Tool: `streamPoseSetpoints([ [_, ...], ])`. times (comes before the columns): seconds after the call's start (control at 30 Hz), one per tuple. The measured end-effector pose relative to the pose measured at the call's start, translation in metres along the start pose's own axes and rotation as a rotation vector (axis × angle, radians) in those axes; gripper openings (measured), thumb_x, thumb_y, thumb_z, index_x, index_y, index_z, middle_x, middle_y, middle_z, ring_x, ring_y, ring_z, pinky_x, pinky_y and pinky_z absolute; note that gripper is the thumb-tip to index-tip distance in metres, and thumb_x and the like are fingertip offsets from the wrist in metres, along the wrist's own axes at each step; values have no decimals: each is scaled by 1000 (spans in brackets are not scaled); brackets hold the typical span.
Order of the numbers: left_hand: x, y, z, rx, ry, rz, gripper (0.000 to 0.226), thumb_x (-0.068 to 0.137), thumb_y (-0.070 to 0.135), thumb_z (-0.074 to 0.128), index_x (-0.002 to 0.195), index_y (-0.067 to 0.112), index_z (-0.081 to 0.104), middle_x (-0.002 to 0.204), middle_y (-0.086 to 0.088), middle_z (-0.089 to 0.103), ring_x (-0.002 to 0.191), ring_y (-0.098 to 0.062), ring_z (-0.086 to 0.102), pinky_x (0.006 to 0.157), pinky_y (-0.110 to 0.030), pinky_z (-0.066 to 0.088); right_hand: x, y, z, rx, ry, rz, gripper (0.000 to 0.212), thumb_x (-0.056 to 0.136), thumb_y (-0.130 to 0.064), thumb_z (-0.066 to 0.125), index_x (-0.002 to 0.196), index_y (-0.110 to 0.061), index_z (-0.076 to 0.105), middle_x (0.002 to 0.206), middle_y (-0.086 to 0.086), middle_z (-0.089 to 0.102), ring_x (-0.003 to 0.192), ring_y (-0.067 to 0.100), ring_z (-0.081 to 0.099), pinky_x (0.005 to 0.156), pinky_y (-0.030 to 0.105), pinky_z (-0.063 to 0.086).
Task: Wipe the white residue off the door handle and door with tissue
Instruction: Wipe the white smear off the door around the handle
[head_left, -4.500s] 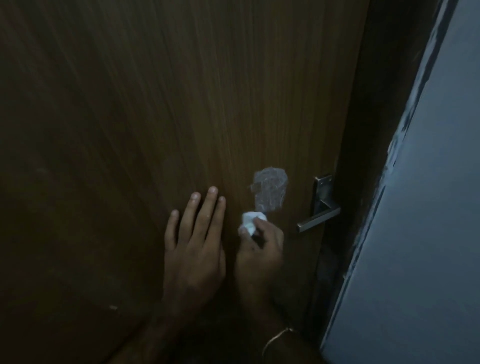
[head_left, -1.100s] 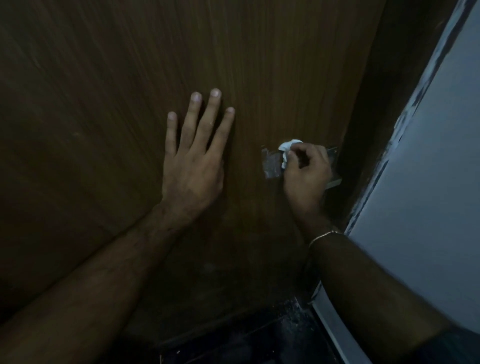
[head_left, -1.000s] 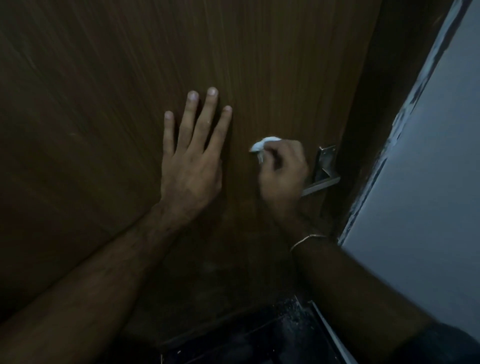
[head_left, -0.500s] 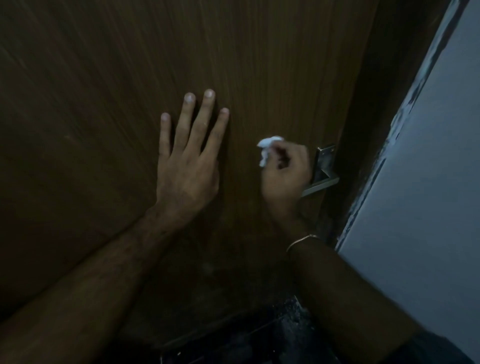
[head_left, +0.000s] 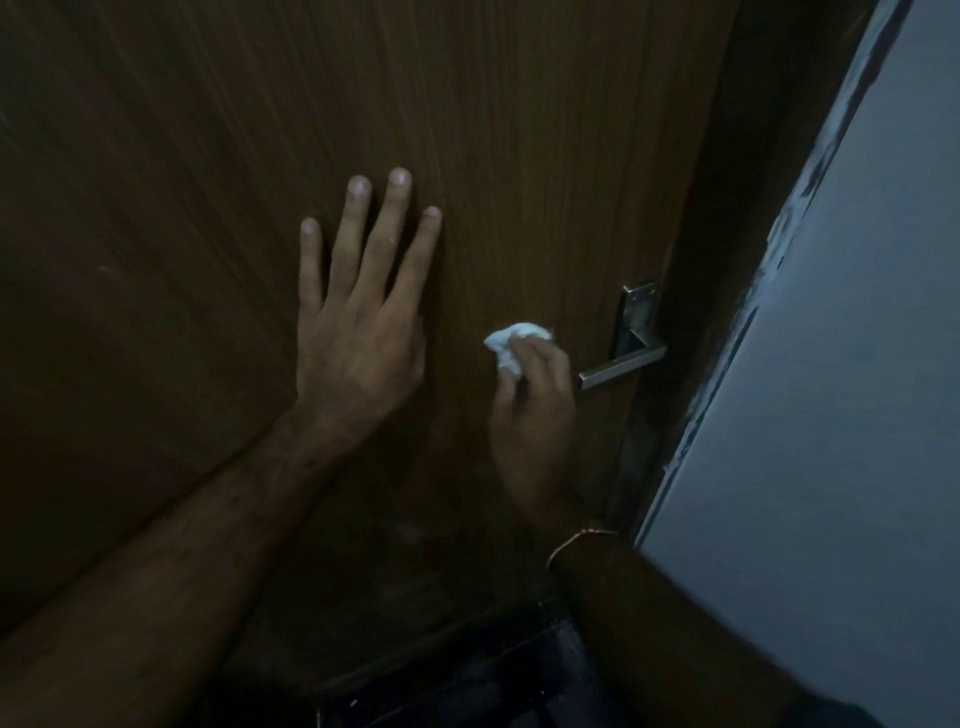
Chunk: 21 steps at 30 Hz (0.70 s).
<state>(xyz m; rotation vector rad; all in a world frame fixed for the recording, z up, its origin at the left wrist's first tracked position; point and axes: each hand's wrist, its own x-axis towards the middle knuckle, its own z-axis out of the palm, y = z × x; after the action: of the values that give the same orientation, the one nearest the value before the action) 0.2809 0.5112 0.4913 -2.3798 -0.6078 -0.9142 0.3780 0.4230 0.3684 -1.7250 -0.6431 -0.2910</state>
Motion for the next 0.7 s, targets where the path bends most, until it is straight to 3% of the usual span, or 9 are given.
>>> streamPoseSetpoints([
  [0.17,-1,1,-1,3,5,5,85,86,18,61,157,20,16,166,-8,3,153,-30,-1,120,-53,0,-20,-4,9,-9,-74,-68,61,93,-18,58,149,-25,37,155,-4,28,141,4,28,109,9,25],
  [0.23,-1,0,-2,3,7,2,85,85,17,62,157,20,16,166,-8,3,153,-29,0,120,-53,0,-21,0,8,4,-60,7,60,93,-17,59,149,-23,36,156,-4,27,142,4,27,108,12,27],
  [0.3,0,0,-2,5,9,7,86,85,17,62,157,20,16,166,-8,4,153,-29,0,120,-53,1,-18,1,9,15,-24,96,60,94,-21,58,149,-21,35,157,-4,26,142,4,26,105,6,23],
  [0.37,0,1,-1,2,5,8,85,85,17,62,157,20,17,166,-8,4,153,-30,0,120,-54,2,-23,-1,11,14,-56,48,62,94,-21,60,150,-19,34,159,-2,23,144,5,23,108,3,20],
  [0.43,0,2,-1,7,10,1,85,84,17,62,157,20,17,166,-8,4,153,-30,1,120,-54,2,-24,1,8,23,-74,3,63,93,-18,61,150,-18,34,160,-1,22,145,7,23,113,12,24],
  [0.5,0,1,-1,18,16,2,86,84,18,62,157,20,17,166,-8,4,153,-30,1,120,-53,1,-11,5,6,46,-32,97,64,94,-23,59,151,-21,31,160,-3,20,144,7,23,110,17,29],
  [0.57,0,0,-1,13,21,11,87,83,18,63,157,20,17,166,-8,4,153,-30,0,120,-53,0,2,2,6,59,9,174,66,94,-31,57,153,-23,27,160,-4,16,142,2,20,104,11,25],
  [0.63,0,1,0,9,15,11,87,83,17,62,157,20,16,166,-8,3,153,-29,0,120,-53,0,-3,-3,6,49,-25,124,69,94,-34,57,154,-22,24,161,-4,14,142,1,17,103,5,20],
  [0.7,0,1,0,8,8,6,87,84,18,63,157,20,16,166,-7,2,153,-29,-2,120,-52,-1,-13,-3,3,37,-92,90,70,95,-32,59,154,-21,24,162,-3,13,145,4,18,108,9,22],
])
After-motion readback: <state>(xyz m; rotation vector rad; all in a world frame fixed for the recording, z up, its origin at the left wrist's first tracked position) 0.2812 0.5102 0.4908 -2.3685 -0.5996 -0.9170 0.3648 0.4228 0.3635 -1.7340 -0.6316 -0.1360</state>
